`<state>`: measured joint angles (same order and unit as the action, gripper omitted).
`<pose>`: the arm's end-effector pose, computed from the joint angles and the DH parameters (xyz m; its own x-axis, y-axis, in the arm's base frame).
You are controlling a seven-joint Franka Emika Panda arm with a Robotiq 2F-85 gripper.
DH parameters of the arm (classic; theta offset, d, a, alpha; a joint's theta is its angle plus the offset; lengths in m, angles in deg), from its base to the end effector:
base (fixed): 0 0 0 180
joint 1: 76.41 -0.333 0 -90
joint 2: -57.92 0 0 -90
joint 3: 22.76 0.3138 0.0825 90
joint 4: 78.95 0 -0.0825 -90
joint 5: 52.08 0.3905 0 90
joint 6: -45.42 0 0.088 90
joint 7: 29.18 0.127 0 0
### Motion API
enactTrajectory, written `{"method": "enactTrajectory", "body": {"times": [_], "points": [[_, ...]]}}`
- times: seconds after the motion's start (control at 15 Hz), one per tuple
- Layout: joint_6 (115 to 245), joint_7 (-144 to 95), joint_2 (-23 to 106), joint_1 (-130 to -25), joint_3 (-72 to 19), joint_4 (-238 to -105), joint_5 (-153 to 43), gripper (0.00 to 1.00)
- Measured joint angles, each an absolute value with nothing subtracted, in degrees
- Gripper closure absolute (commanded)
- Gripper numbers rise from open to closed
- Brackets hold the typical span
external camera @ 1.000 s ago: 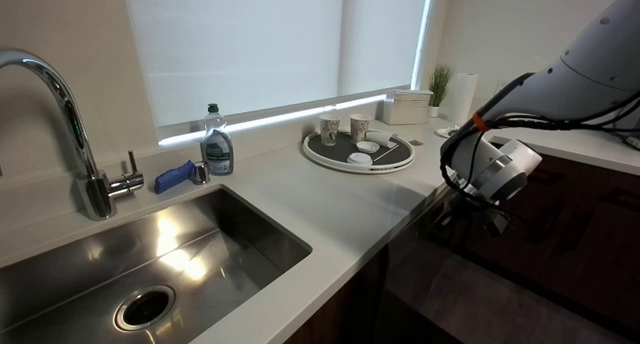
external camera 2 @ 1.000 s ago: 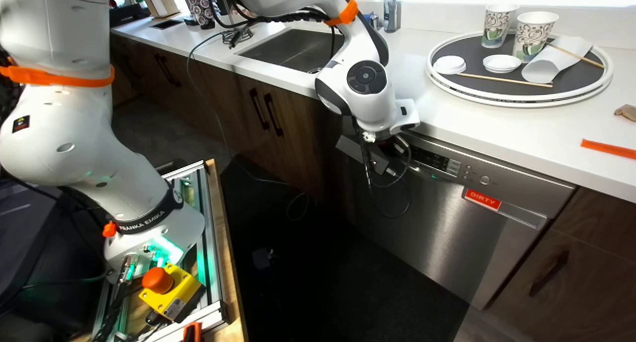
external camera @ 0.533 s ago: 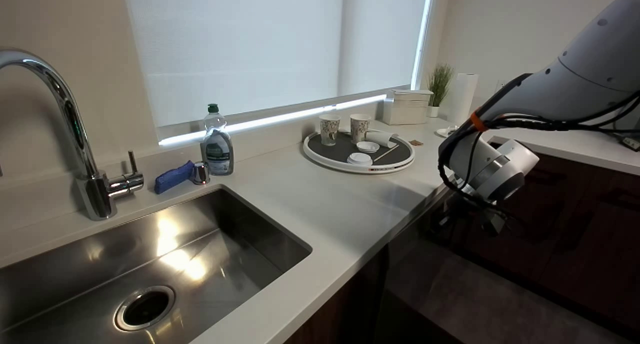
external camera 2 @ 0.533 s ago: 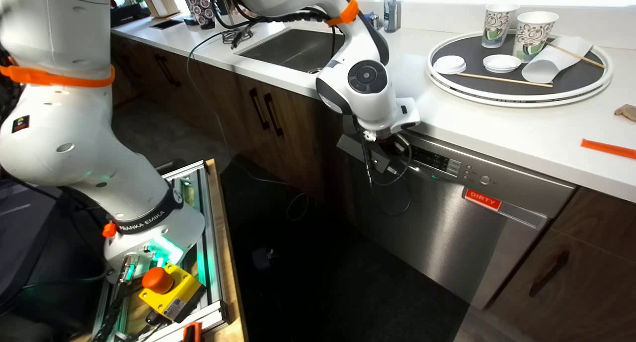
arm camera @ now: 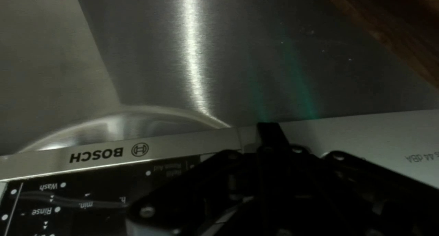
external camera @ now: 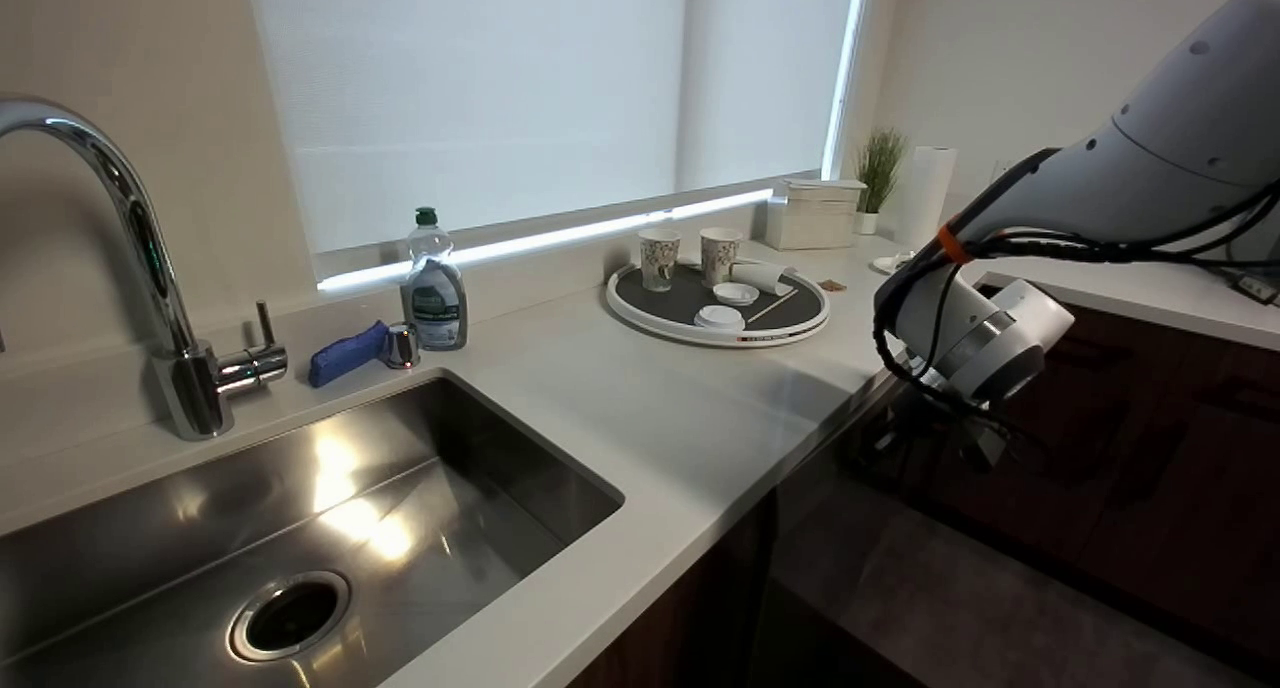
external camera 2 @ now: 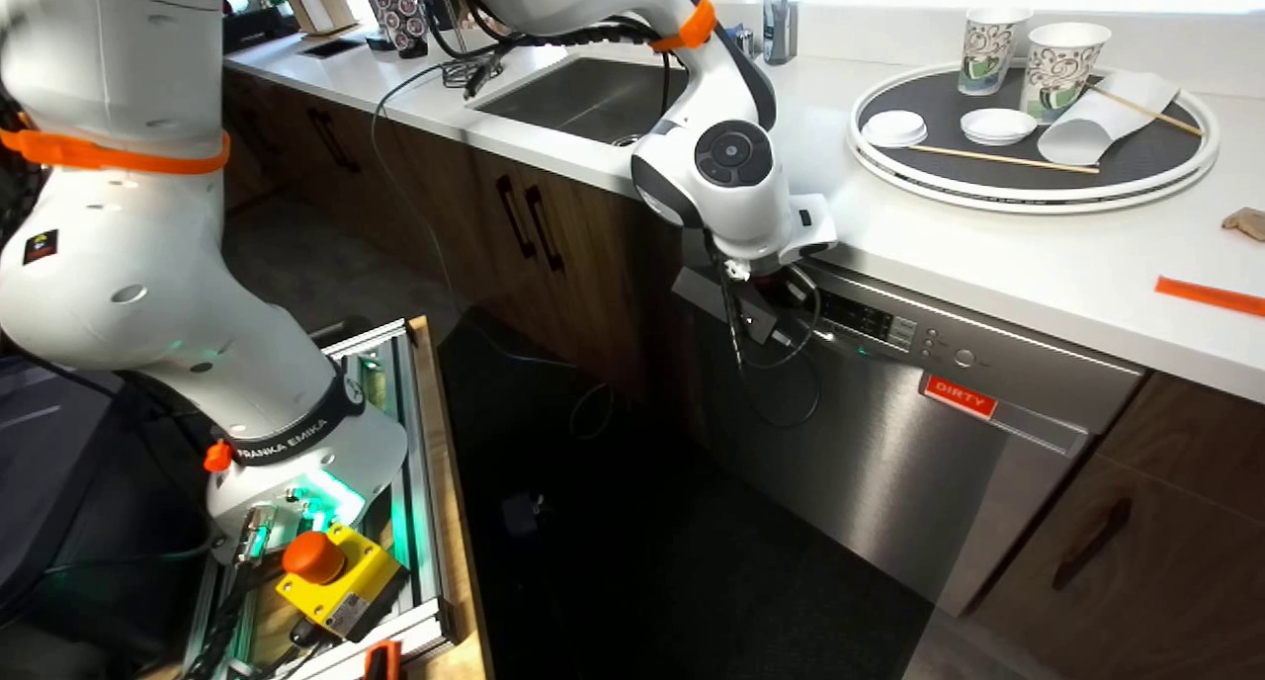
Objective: Press a button on the dishwasher
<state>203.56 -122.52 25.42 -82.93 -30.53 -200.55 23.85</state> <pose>0.5572 -0.0500 0.1116 0.8482 0.3257 0.4177 0.4160 -0.8978 -0.1448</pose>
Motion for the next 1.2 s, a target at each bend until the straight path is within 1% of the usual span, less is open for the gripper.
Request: {"method": "enactTrajectory", "body": {"times": [0.6,1.2], "points": [[203.56,-123.96,25.32,-82.28,-29.97,-200.51,26.40,1.00],[203.56,-133.69,25.31,-80.77,-28.60,-200.84,39.39,1.00]]}}
